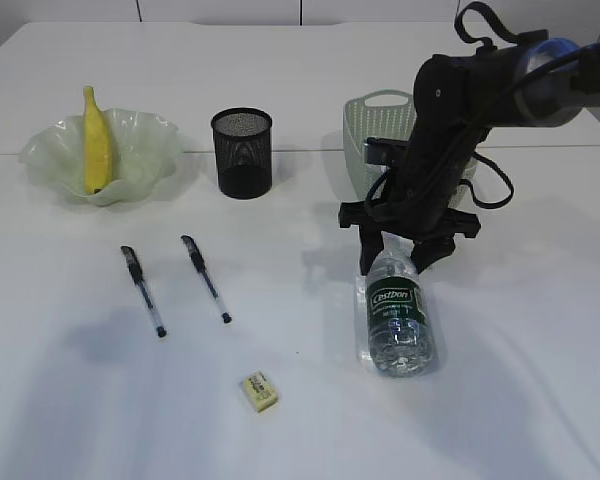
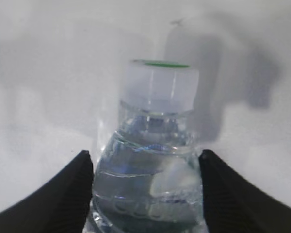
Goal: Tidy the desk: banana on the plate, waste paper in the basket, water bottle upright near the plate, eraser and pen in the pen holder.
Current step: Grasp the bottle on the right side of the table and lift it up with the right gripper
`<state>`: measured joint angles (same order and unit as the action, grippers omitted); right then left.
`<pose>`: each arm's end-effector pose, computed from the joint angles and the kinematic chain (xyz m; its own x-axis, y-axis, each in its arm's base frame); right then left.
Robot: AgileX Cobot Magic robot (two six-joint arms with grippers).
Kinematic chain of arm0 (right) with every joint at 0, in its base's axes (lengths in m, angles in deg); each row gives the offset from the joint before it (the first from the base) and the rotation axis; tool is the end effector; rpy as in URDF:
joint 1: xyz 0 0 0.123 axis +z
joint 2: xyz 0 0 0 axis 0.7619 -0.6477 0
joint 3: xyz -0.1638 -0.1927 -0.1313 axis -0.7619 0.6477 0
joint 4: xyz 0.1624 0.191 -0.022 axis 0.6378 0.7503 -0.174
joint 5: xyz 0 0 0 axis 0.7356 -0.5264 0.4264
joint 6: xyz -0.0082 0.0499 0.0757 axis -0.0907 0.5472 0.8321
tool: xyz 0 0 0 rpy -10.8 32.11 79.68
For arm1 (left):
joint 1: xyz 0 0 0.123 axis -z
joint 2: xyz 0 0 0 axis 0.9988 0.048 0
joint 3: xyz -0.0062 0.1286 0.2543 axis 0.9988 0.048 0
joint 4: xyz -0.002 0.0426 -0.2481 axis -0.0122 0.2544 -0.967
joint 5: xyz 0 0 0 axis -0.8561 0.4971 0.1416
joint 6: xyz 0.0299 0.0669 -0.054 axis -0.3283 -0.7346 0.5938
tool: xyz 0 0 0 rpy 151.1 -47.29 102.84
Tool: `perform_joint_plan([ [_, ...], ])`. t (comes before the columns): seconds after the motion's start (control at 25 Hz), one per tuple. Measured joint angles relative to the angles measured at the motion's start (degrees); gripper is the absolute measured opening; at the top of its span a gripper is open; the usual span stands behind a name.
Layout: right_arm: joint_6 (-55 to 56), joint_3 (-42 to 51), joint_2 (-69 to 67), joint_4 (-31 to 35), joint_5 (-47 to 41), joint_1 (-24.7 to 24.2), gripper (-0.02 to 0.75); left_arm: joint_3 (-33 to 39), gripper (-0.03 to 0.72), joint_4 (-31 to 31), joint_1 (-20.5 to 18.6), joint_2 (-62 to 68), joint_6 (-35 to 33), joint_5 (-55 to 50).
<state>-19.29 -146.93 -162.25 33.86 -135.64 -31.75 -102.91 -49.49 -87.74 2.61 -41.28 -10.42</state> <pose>0.4232 0.1481 0.1480 -0.9966 0.0136 -0.0816 0.0008 0.9881 0.1540 0.1863 -0.0176 0.3127 -0.8198 -0.0565 -0.5699 0.0726 0.9769 -0.2012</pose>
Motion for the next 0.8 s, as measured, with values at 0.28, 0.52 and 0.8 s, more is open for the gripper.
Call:
perform_joint_plan([
  [0.28,-0.2,-0.5,-0.5,0.0,-0.4,0.0,0.493,0.0,0.382,0.0,0.0,0.0,0.0,0.0],
  [0.52,-0.2,-0.6,-0.7,0.2,-0.6,0.0,0.493,0.0,0.382,0.0,0.0,0.0,0.0,0.0],
  [0.8,-0.2,-0.7,-0.7,0.4,-0.9,0.0,0.464,0.0,0.382,0.0,0.0,0.0,0.0,0.0],
])
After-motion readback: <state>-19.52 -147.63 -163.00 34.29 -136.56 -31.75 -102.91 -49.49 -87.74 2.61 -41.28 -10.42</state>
